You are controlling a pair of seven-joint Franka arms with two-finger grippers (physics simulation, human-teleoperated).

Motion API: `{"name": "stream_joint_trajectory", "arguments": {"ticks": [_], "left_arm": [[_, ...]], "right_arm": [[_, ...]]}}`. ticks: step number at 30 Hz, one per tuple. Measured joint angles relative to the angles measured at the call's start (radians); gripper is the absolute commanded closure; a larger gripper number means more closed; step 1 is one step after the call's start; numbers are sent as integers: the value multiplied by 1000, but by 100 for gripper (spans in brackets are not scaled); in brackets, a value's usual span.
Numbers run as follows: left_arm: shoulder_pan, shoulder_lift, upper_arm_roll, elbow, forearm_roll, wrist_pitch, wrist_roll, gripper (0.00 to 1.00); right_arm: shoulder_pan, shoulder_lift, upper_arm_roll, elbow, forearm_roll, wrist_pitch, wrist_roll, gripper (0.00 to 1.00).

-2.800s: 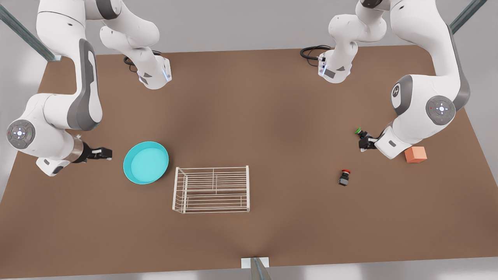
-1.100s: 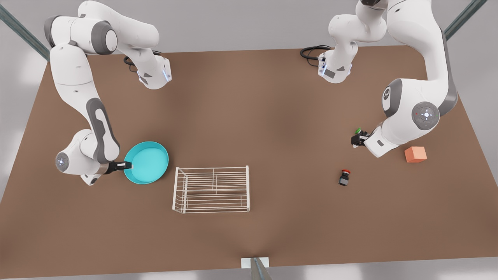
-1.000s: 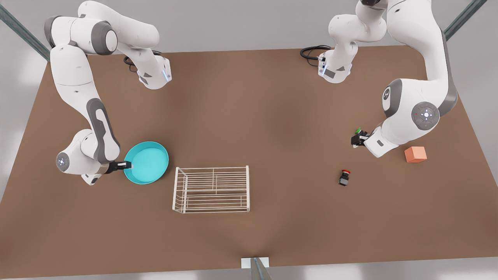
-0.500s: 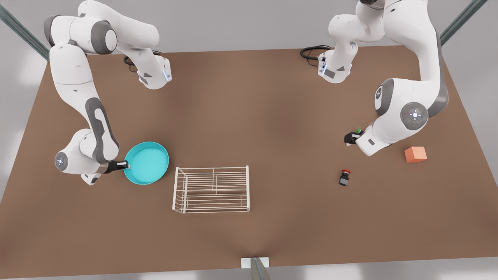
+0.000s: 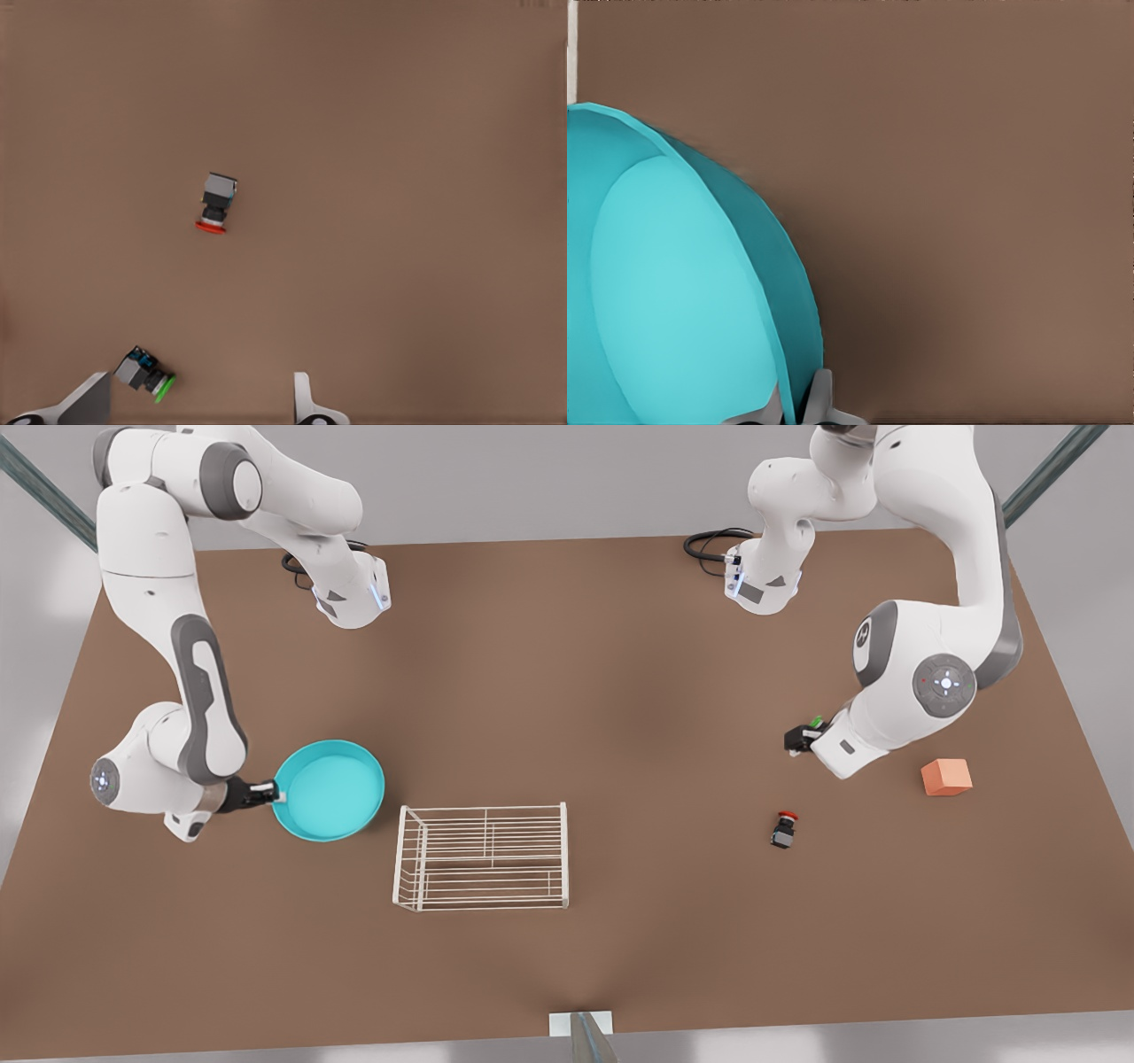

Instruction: Place the plate on the shelf with right arm and place the red button switch in the plate with left arm

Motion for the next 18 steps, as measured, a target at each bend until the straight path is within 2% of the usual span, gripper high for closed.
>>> {"name": "stream_joint_trajectory", "arguments": {"ticks": [7, 13, 18], "left_arm": [[7, -15, -33, 5, 6, 2, -11, 0], [-3, 53, -55, -8, 26, 113, 30, 0], [76, 135, -51, -152, -22, 277, 109, 0]], "right_arm": [[-1, -52, 1, 60, 62, -170, -6, 85], [4, -87, 23, 144, 104, -318, -4, 85], [5, -100, 61, 225, 119, -383, 2, 85]]}}
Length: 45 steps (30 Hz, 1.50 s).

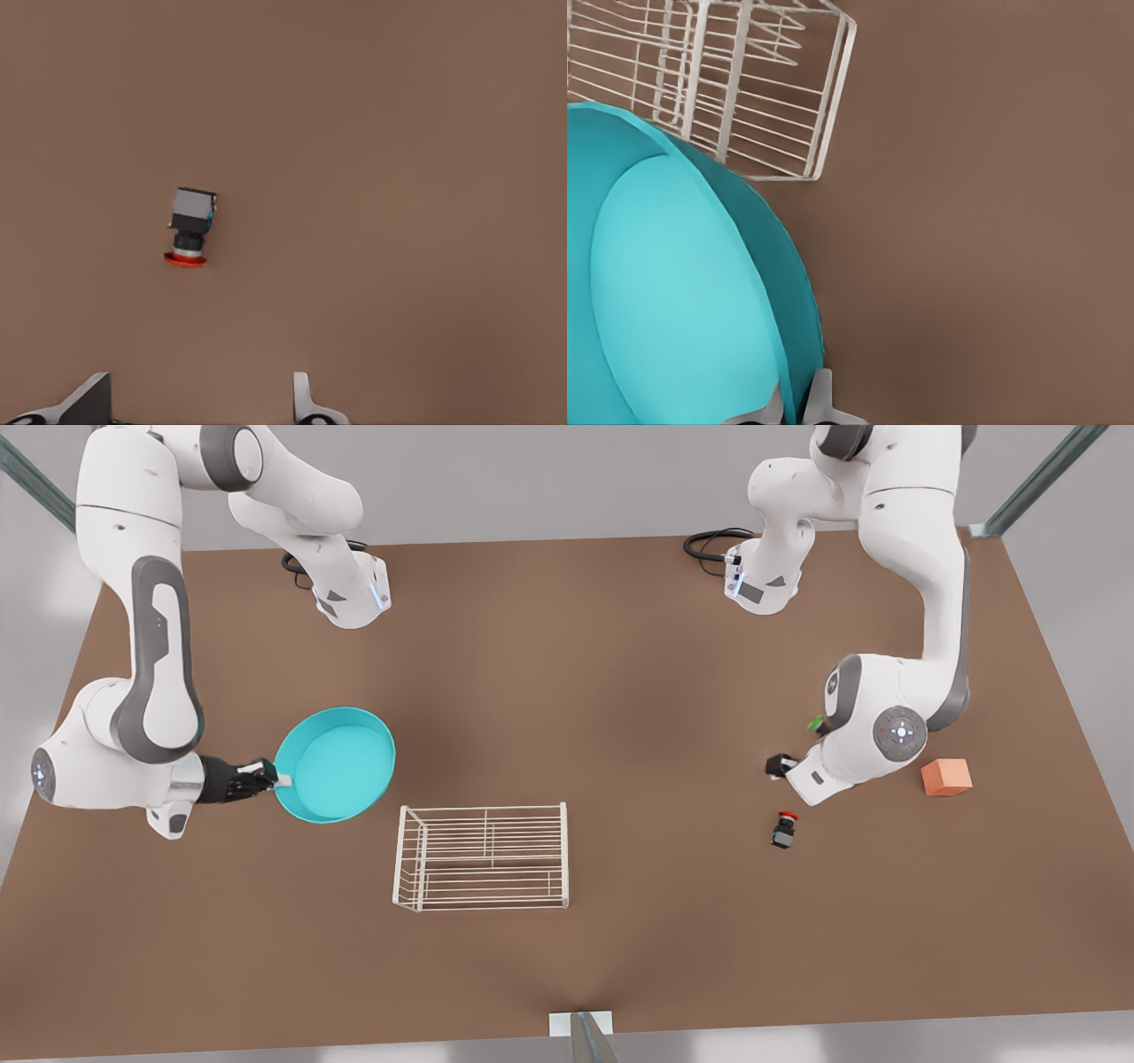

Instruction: Place the plate on the shelf with right arm and place the red button switch in the plate with left arm

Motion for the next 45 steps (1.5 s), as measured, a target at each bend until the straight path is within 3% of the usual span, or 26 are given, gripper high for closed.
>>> {"name": "stream_joint_trajectory", "arguments": {"ticks": [11, 17, 36, 38, 39, 40, 41, 45], "left_arm": [[34, 229, 5, 69, 7, 283, 166, 0], [34, 270, 5, 74, 10, 357, 211, 0], [52, 336, 5, 53, 6, 419, 269, 0], [52, 348, 5, 53, 6, 426, 270, 0], [52, 354, 5, 53, 6, 431, 270, 0], [52, 359, 5, 53, 6, 437, 271, 0], [52, 364, 5, 53, 6, 443, 271, 0], [52, 375, 5, 53, 6, 462, 272, 0]], "right_arm": [[137, 146, 29, 279, 81, -31, 100, 85], [186, 248, 28, 415, 96, -5, 208, 86], [325, 409, 29, 477, 142, 206, 496, 85], [329, 410, 29, 476, 142, 220, 514, 75], [329, 409, 29, 474, 141, 226, 523, 35], [329, 404, 28, 471, 140, 230, 533, 8], [329, 389, 25, 469, 138, 232, 543, 0], [326, 227, -38, 472, 112, 200, 576, 0]]}}
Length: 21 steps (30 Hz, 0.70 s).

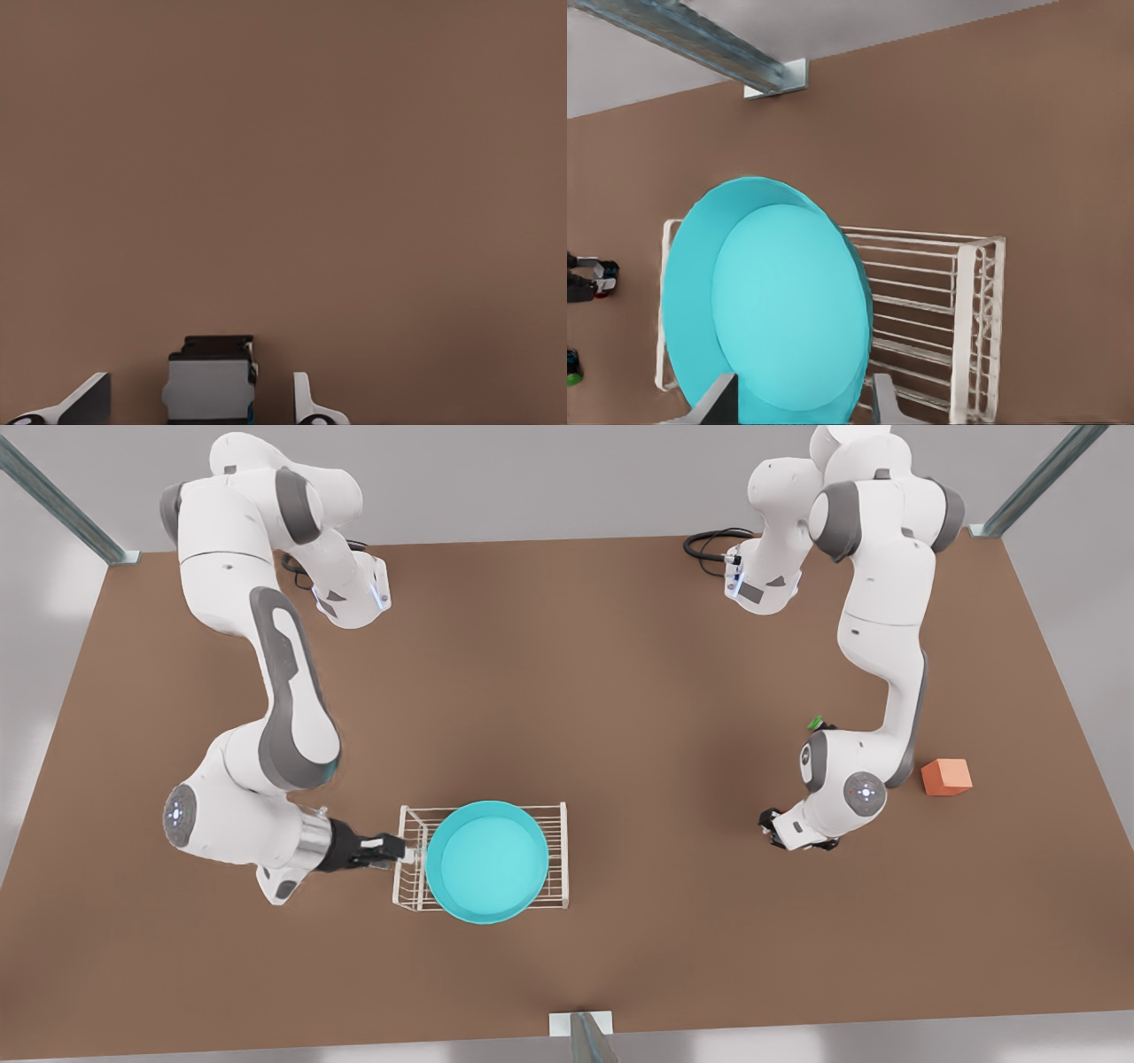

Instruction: Place the plate on the shelf with right arm and place the red button switch in the plate with left arm

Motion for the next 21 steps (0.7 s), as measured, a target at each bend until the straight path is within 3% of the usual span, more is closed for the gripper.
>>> {"name": "stream_joint_trajectory", "arguments": {"ticks": [2, 4, 6, 9, 11, 16, 21], "left_arm": [[0, 3, 0, 0, 0, 7, 1, 0], [-1, 7, 0, 0, 1, 13, 1, 9], [-3, 8, 0, 0, 4, 17, -1, 40], [-6, 8, 0, 1, 5, 20, -3, 69], [-7, 5, 0, 1, 6, 21, -4, 70], [-9, -13, 0, 16, 26, 18, -28, 70], [-80, -28, -8, 257, 37, -133, -82, 70]], "right_arm": [[-12, -87, -37, 4, -106, -67, 15, 0], [-49, -101, -58, -4, -238, -140, 14, 0], [-72, -132, -64, -120, -346, -164, 5, 0], [-76, -372, -65, -599, -441, -32, -12, 0], [-75, -426, -93, -661, -476, 28, -22, 0], [-98, -386, -145, -540, -532, 54, -43, 0], [-90, -358, -146, -525, -546, 47, -59, 0]]}}
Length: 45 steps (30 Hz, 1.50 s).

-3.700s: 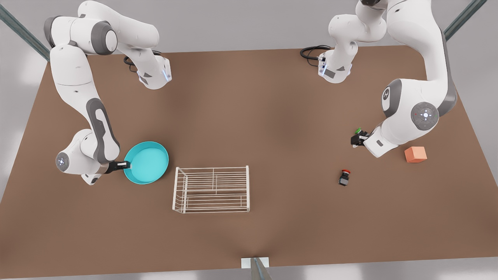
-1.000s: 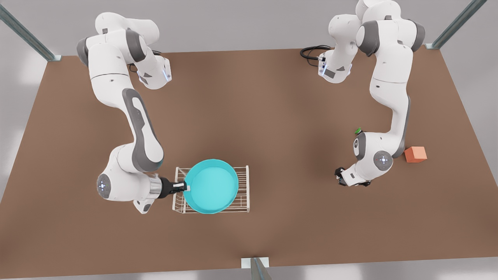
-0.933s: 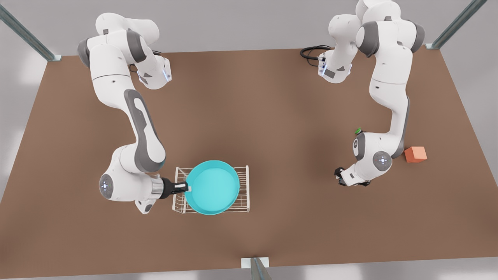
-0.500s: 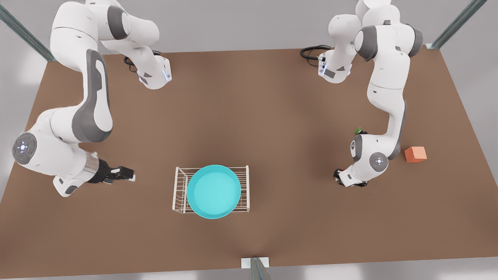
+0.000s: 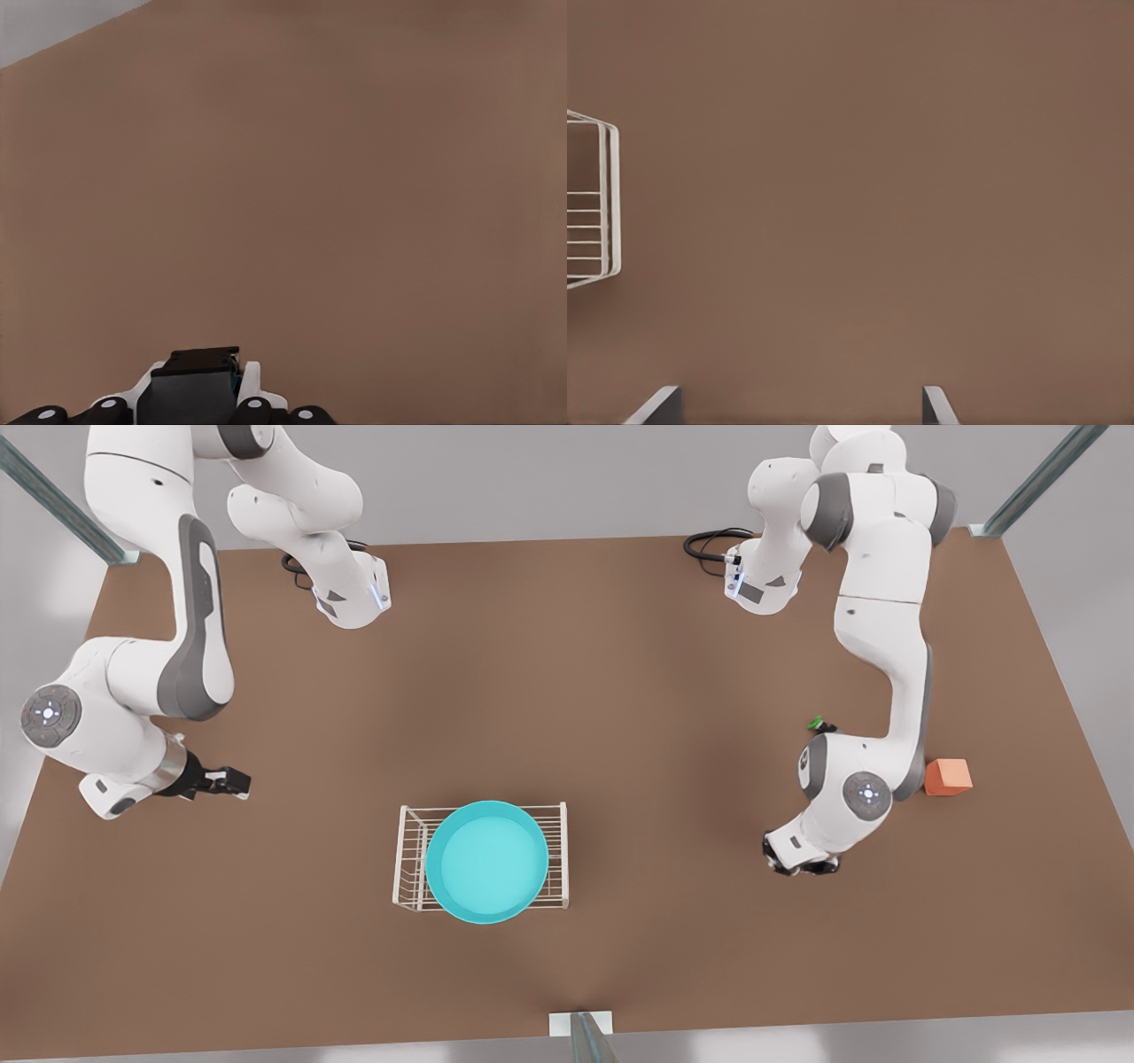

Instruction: Place the plate on the shelf with right arm and place the red button switch in the plate with left arm

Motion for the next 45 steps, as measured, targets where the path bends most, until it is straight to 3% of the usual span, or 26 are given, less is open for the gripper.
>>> {"name": "stream_joint_trajectory", "arguments": {"ticks": [3, 8, 13, 17, 21, 22, 23, 24, 26, 29, 32, 36, 37, 38, 40, 41, 43, 45], "left_arm": [[-88, -7, -29, 145, -5, -148, -80, 70], [-142, 9, -230, 330, -20, -292, -299, 70], [-157, 157, -453, 353, -117, 20, -584, 69], [-216, 285, -476, 417, -134, 335, -790, 69], [-246, 367, -467, 483, -137, 508, -939, 68], [-267, 384, -454, 498, -132, 536, -970, 65], [-290, 393, -434, 506, -128, 559, -997, 19], [-311, 398, -415, 510, -122, 580, -1023, 0], [-341, 396, -374, 511, -68, 595, -1068, 0], [-339, 331, -351, 509, 61, 495, -1119, 0], [-220, 93, -351, 505, 146, 125, -1106, 0], [-29, -13, -345, 506, 323, -385, -1002, 0], [-30, -114, -202, 436, 265, -476, -969, 0], [-13, -250, -74, 264, 188, -528, -929, 0], [27, -463, 35, -42, 109, -559, -851, 0], [41, -519, 50, -124, 84, -569, -815, 0], [43, -545, 54, -165, 54, -589, -748, 0], [17, -487, 49, -77, 33, -617, -687, 0]], "right_arm": [[2, 12, 1, 0, -1, -2, -11, 0], [3, 20, 3, 2, 1, -4, -26, 0], [0, 21, 3, 18, 4, -5, -37, 0], [0, 33, 4, 20, 5, -5, -44, 0], [1, 41, 4, 33, 5, -5, -49, 0], [0, 41, 3, 35, 5, -5, -50, 0], [-1, 41, 3, 35, 5, -5, -52, 0], [0, 42, 3, 35, 5, -5, -53, 0], [0, 42, 3, 36, 5, -5, -54, 0], [-1, 42, 3, 36, 5, -6, -57, 0], [-1, 42, 3, 36, 5, -6, -59, 0], [-1, 43, 3, 37, 5, -6, -61, 0], [-1, 43, 3, 37, 5, -6, -62, 0], [-1, 43, 3, 37, 5, -6, -62, 0], [-1, 44, 3, 39, 5, -6, -63, 0], [-1, 46, 3, 41, 5, -6, -63, 0], [-1, 48, 3, 45, 5, -5, -64, 0], [-1, 51, 3, 46, 5, -6, -65, 0]]}}
